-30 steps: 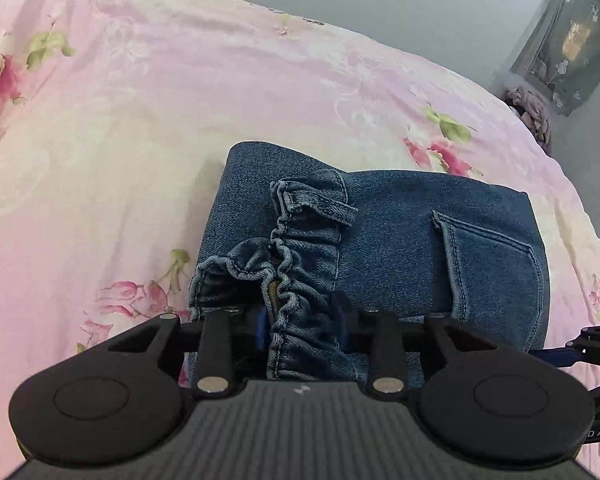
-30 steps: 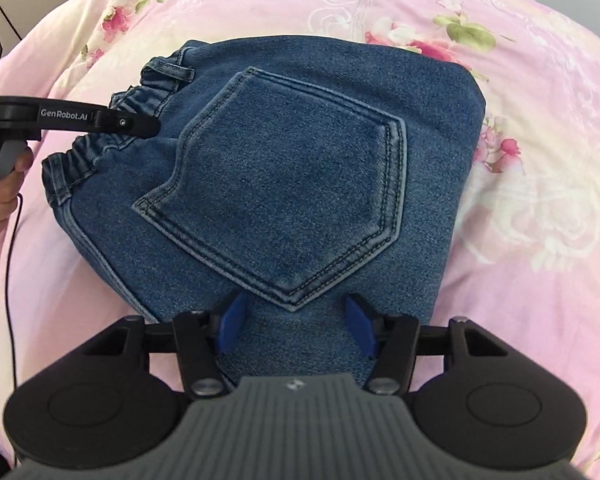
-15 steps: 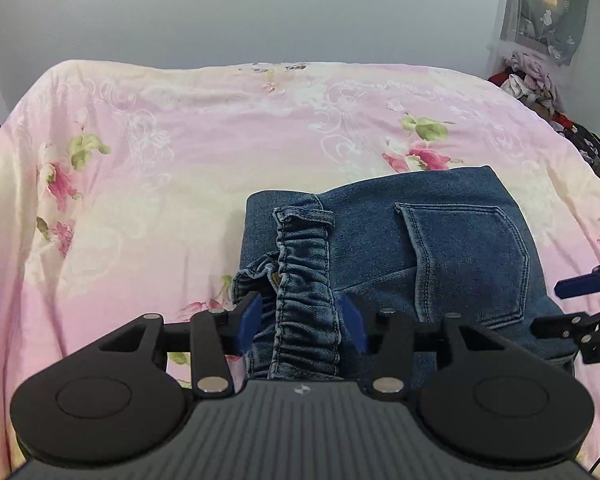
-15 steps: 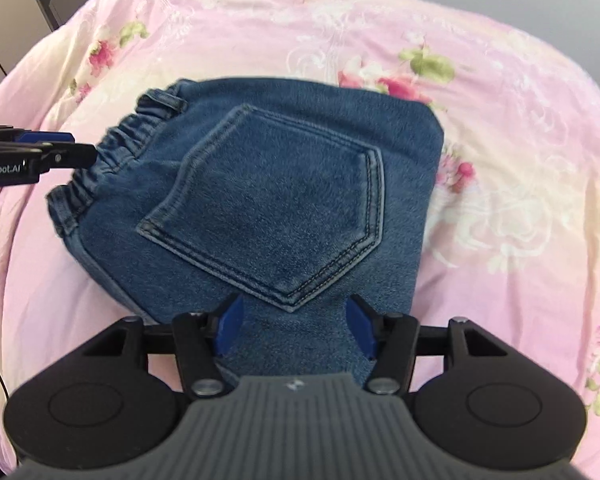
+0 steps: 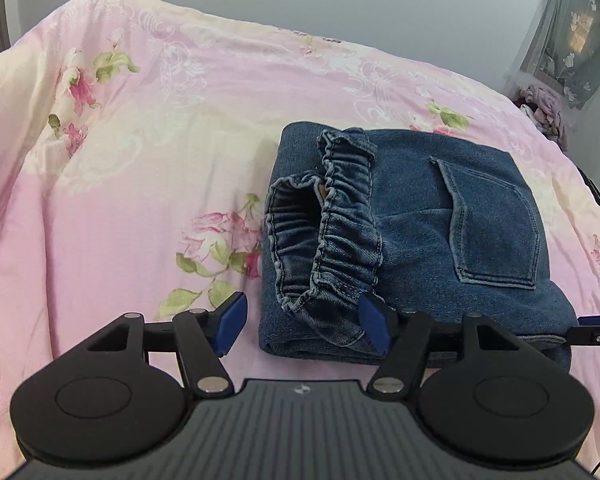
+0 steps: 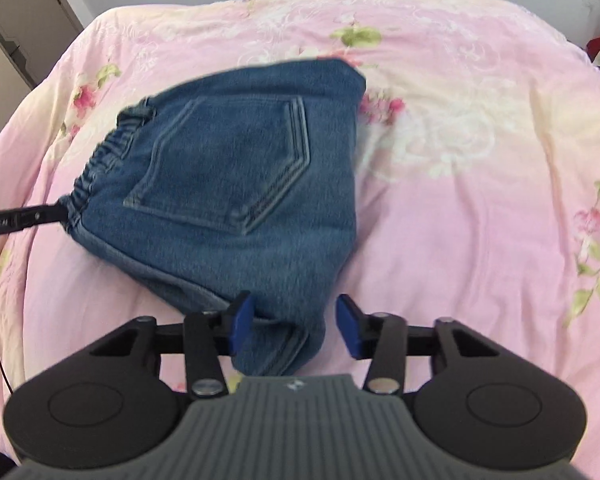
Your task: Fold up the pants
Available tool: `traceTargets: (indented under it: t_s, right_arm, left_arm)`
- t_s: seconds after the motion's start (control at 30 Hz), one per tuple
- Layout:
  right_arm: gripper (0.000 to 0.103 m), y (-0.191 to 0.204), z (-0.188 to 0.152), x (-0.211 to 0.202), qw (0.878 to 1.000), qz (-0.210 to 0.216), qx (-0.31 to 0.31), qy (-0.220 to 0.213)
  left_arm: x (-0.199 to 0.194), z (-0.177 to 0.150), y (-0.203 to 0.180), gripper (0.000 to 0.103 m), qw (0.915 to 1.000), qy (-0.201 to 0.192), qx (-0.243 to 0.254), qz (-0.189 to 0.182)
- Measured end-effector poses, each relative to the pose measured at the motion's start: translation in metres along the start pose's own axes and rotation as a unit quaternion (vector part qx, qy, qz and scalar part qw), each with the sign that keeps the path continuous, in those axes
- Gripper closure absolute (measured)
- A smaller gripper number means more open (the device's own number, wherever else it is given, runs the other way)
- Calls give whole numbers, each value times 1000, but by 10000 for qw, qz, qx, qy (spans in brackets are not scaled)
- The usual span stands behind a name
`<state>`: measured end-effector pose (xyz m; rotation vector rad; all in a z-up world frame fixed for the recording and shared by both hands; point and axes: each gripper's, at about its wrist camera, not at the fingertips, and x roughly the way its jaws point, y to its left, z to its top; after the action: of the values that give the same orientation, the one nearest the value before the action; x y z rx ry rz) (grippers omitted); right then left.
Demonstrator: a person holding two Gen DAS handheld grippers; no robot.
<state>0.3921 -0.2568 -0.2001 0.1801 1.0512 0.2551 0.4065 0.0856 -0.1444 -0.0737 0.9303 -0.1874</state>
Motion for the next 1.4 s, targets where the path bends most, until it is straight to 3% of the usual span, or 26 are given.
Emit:
traceTargets:
  t_s: [0.1, 0.23, 0.4, 0.47, 0.6, 0.73, 0.87, 0.93, 1.0, 1.07, 1.23, 1.4]
  right_arm:
    - [67, -4, -14, 25, 9988, 50, 102, 467]
    - [65, -3, -28, 44, 9994, 58, 45, 327]
    - [65, 0, -20, 31, 9989, 87, -195, 414]
    - [65, 1, -14, 16, 9983, 149, -273, 484]
    - [64, 1, 5, -20, 9983, 92, -552, 128]
    - [67, 0, 47, -29, 9967, -138, -709, -369]
    - [81, -4, 97, -9, 9936, -312, -732, -797]
    - [87, -7, 124, 5, 9935, -260, -592, -936]
    - [90, -9, 147, 21, 9941, -151, -448, -977]
    - [90, -9, 163, 37, 9945, -87, -464, -933]
    - [91, -11, 175, 90, 9963, -357, -595, -516]
    - [91, -33, 170, 117, 9988, -91, -101, -477]
  left_arm:
    - [12, -2, 3, 28, 9998, 184, -102, 73]
    - [28, -8, 7, 26, 9990, 387, -162, 135]
    - [11, 2, 4, 28, 9995, 306, 50, 87]
    - [-1, 12, 1, 33, 9992, 260, 257, 169]
    - [-21, 45, -3, 34, 9990, -155, 390, 181]
    - [-11, 82, -16, 37, 9985, -431, 340, -20]
    - [22, 105, -35, 50, 9982, -542, 251, -62]
    - [45, 112, -39, 64, 9989, -391, 225, -100]
    - [65, 115, -41, 67, 9992, -295, 254, -24]
    - [79, 115, -39, 66, 9988, -366, 293, 134]
    - [111, 108, -26, 58, 9998, -145, 145, -48]
    - [128, 97, -21, 55, 9998, -154, -2, -111]
